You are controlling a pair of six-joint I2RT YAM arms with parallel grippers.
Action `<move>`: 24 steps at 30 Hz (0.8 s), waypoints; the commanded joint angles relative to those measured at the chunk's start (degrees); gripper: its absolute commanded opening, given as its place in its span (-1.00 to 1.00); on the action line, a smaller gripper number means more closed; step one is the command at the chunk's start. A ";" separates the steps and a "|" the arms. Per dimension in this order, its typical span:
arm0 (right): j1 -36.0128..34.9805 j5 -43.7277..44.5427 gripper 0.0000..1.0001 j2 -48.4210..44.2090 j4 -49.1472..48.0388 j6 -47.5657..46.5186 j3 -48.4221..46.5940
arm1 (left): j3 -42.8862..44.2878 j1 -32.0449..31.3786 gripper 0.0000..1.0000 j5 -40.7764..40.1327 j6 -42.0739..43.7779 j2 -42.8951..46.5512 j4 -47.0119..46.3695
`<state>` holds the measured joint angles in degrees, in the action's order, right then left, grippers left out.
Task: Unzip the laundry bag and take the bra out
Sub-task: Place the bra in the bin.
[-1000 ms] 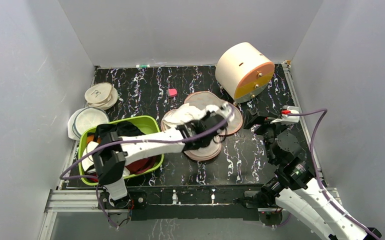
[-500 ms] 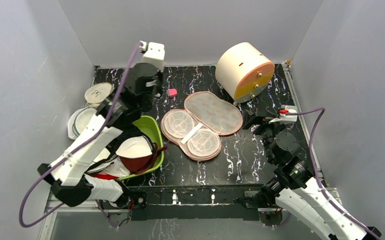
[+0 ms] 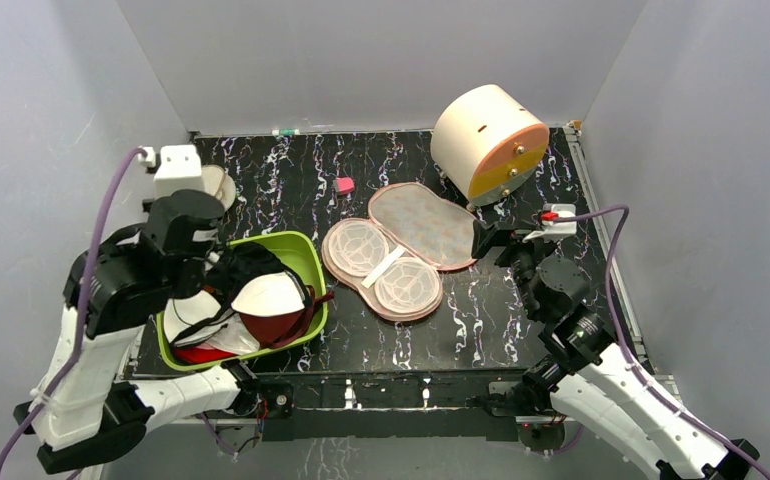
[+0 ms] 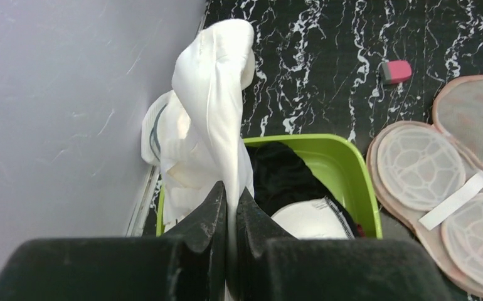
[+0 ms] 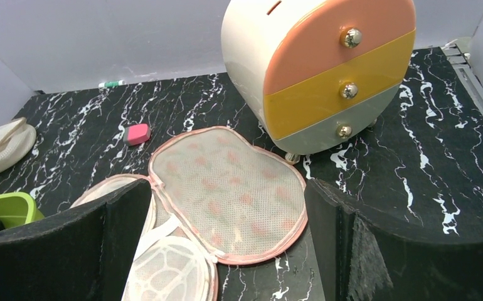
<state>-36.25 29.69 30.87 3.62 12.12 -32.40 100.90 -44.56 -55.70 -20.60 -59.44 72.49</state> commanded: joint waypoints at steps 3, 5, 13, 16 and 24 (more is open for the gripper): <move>0.16 -1.90 0.86 2.53 -4.66 -0.95 -0.46 | -0.92 1.01 -1.00 5.95 -3.65 6.86 10.30; 0.19 -1.92 0.87 2.78 -4.61 -1.04 -0.57 | -4.12 1.18 -1.00 9.49 -3.67 9.27 10.30; 0.15 -2.46 0.87 2.84 -4.41 -0.78 -0.21 | -10.51 1.24 -1.00 7.25 -8.16 14.10 10.26; 0.20 -2.54 0.87 2.83 -4.19 -0.74 -0.20 | -12.00 1.26 -1.00 3.63 -9.69 14.04 10.26; 0.13 -2.18 0.87 1.45 -4.67 -0.59 0.72 | -25.83 1.31 -1.00 10.99 -13.40 3.27 1.90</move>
<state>-36.25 27.18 33.43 2.70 11.97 -32.01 80.64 -43.55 -49.19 -33.95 -52.51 79.88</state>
